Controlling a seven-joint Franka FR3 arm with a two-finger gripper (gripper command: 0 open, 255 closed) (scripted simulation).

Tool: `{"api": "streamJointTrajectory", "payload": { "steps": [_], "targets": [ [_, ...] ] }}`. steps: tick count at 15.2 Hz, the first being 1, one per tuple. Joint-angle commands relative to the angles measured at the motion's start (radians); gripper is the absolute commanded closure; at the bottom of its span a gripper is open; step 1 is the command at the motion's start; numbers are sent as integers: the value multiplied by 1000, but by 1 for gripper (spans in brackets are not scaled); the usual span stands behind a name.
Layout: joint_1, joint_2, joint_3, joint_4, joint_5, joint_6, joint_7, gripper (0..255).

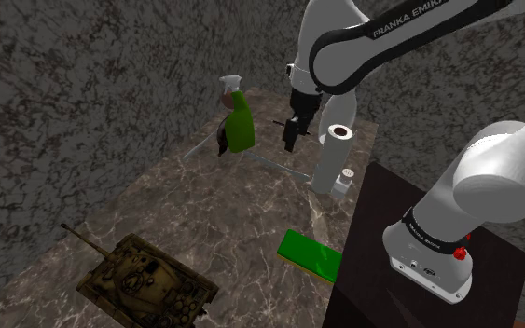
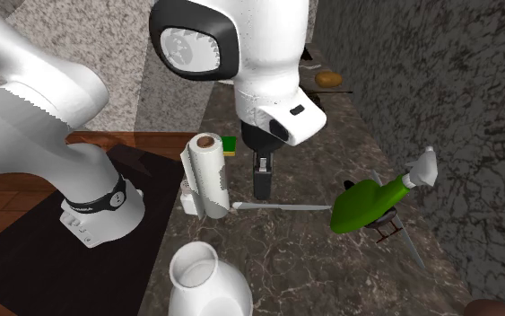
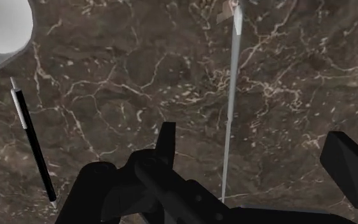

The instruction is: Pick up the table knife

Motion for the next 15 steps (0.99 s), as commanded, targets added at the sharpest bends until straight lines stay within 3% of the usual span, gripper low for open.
{"api": "streamJointTrajectory", "payload": {
  "steps": [1, 5, 14, 15],
  "targets": [
    [1, 92, 12, 9, -4, 86, -2, 0],
    [6, 246, 36, 32, -24, 218, 11, 0],
    [3, 353, 39, 16, -42, 341, 19, 0],
    [3, 354, 39, 19, -43, 339, 21, 255]
  ]
}}
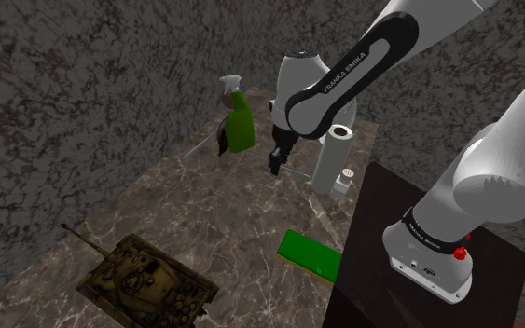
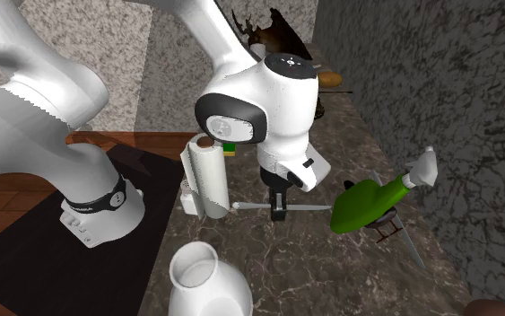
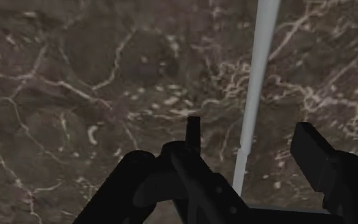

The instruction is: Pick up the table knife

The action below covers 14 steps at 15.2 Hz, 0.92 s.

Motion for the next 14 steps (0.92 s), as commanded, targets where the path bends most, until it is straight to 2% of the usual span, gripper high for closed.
{"api": "streamJointTrajectory", "payload": {
  "steps": [1, 9, 14],
  "targets": [
    [0, 3, 0, 0, -1, 3, 0, 255],
    [0, 3, 0, -3, 0, 6, -1, 255],
    [1, -69, -1, 6, 13, -75, -7, 255]
  ]
}}
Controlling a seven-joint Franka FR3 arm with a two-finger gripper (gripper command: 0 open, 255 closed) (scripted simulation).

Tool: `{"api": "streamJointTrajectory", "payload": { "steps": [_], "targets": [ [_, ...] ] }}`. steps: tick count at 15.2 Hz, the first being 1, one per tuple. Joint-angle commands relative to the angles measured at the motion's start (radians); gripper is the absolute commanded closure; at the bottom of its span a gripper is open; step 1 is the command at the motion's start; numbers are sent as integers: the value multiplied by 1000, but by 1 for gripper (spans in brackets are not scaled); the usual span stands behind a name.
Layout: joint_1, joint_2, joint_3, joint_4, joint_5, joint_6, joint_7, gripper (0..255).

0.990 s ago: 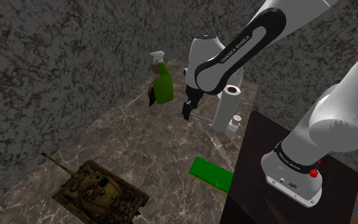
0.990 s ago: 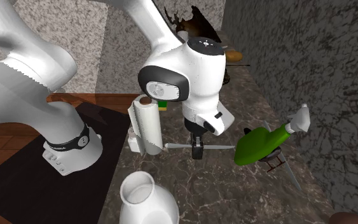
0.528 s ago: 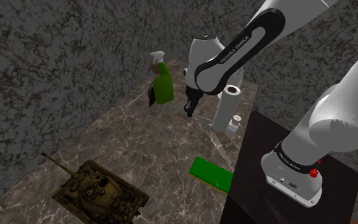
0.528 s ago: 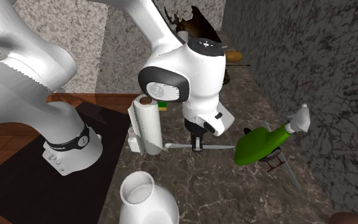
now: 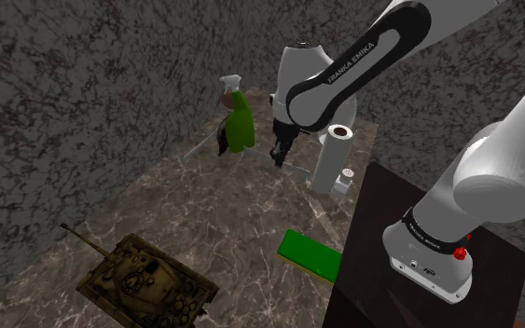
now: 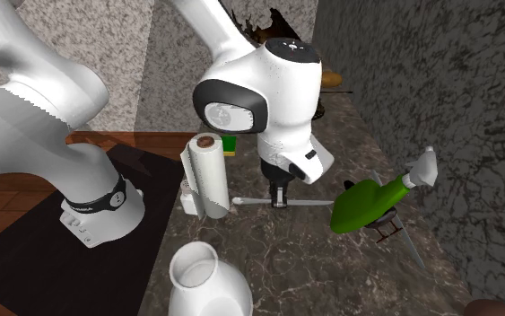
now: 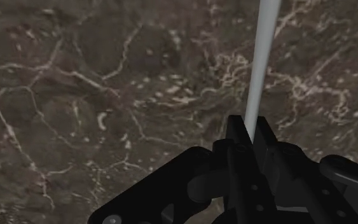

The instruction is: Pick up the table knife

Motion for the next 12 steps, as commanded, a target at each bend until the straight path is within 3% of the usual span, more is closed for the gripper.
{"api": "streamJointTrajectory", "payload": {
  "steps": [1, 12],
  "targets": [
    [1, -31, -1, 1, 6, -32, -2, 255],
    [3, -144, -8, 36, 16, -180, -6, 255]
  ]
}}
